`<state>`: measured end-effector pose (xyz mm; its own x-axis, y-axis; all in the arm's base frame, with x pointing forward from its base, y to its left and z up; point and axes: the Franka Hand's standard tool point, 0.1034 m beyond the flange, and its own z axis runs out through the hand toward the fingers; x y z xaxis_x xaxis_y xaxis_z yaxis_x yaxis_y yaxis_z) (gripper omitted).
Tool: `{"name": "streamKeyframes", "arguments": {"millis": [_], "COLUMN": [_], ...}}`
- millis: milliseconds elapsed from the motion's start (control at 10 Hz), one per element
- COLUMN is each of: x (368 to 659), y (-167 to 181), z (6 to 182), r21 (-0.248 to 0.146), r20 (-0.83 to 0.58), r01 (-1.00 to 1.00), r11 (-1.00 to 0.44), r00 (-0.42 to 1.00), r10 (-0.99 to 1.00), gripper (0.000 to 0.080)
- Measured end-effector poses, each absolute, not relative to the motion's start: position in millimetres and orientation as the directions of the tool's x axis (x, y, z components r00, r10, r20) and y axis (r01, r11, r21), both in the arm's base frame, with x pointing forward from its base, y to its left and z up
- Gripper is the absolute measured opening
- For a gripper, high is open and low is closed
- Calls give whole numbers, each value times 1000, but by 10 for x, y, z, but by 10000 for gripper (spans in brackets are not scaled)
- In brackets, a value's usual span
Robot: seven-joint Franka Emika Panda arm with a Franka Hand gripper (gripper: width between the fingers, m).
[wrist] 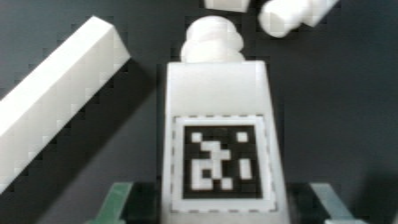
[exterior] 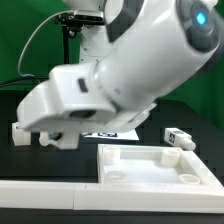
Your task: Assemble one leg
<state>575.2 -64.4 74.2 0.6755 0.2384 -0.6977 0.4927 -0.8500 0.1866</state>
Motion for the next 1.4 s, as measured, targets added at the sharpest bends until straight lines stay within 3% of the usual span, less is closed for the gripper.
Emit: {"name": "streamKeyframes", "arguments": {"millis": [100, 200, 300, 600, 1000, 1400], "x": [5755, 5774, 5900, 5941, 6183, 6355], "y": [-480, -391, -376, -309, 283, 299], "z": [884, 852, 780, 823, 1174, 1202], "r21": [229, 240, 245, 249, 148, 157], "r20": [-693, -695, -643, -464, -199, 30], "r01": [452, 465, 474, 431, 184, 198], "r11": [-862, -852, -846, -867, -972, -967], "r00": [697, 695, 732, 839, 968, 978], "r10": [181, 184, 225, 284, 153, 205], "gripper": [284, 285, 285, 285, 285, 285]}}
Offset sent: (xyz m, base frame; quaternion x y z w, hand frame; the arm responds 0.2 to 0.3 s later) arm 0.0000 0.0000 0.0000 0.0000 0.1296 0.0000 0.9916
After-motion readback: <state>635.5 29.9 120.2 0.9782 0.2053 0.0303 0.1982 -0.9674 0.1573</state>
